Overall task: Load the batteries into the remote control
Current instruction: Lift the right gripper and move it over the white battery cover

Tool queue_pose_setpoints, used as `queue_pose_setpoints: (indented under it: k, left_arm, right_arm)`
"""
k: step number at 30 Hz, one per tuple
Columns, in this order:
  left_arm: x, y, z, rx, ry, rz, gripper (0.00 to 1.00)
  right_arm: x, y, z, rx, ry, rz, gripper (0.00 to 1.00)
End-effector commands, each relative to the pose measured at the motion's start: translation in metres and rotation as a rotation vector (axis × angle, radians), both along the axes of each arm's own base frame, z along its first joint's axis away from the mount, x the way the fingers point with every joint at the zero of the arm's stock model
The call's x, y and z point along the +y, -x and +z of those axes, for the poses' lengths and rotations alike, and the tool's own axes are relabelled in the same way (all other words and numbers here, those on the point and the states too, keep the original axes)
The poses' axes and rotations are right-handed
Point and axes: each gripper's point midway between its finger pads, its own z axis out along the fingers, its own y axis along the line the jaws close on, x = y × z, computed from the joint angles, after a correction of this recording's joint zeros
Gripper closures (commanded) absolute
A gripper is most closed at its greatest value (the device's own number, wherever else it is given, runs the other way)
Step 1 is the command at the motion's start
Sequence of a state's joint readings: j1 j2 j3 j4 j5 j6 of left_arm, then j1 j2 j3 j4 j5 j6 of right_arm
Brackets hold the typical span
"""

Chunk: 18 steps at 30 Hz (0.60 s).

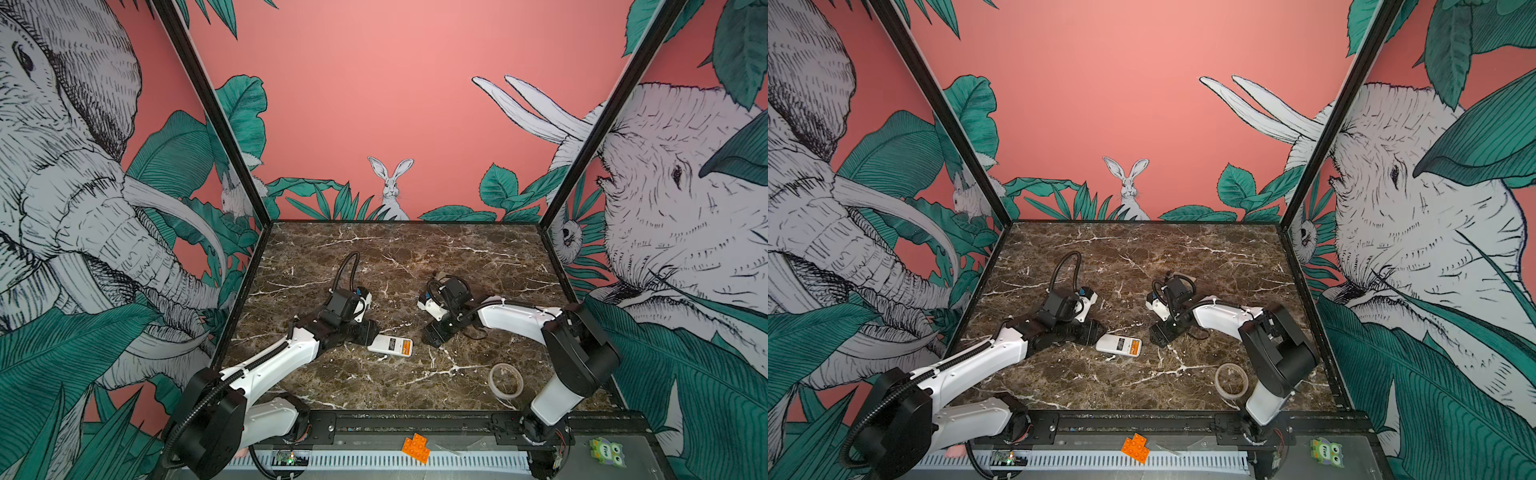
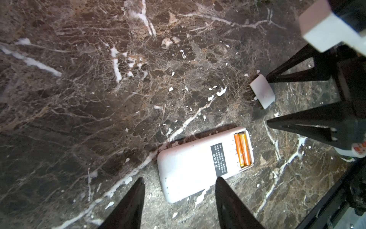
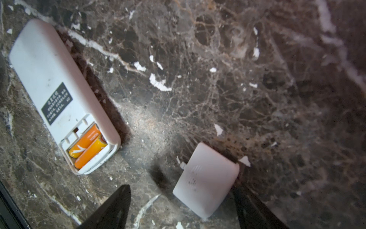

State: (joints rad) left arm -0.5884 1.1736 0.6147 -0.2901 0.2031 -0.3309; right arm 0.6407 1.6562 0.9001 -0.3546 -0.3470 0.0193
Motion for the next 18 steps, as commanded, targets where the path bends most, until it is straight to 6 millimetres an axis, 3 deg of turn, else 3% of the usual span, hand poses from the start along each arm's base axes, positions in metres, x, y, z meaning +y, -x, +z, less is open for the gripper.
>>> queue_pose_setpoints:
  k: [1, 16, 18]
  left_arm:
    - [0.004, 0.004, -0.002, -0.003, -0.015, 0.006, 0.42]
    - [0.006, 0.005, 0.0, -0.007, -0.003, 0.017, 0.41]
    - [0.006, 0.006, -0.001, -0.005, -0.006, 0.018, 0.42]
  right_arm:
    - [-0.005, 0.023, -0.007, 0.076, 0.015, -0.012, 0.19]
    - [0.01, 0.044, 0.0, 0.082, 0.013, 0.04, 0.2]
    - [0.003, 0.041, 0.014, 0.036, 0.04, 0.06, 0.21]
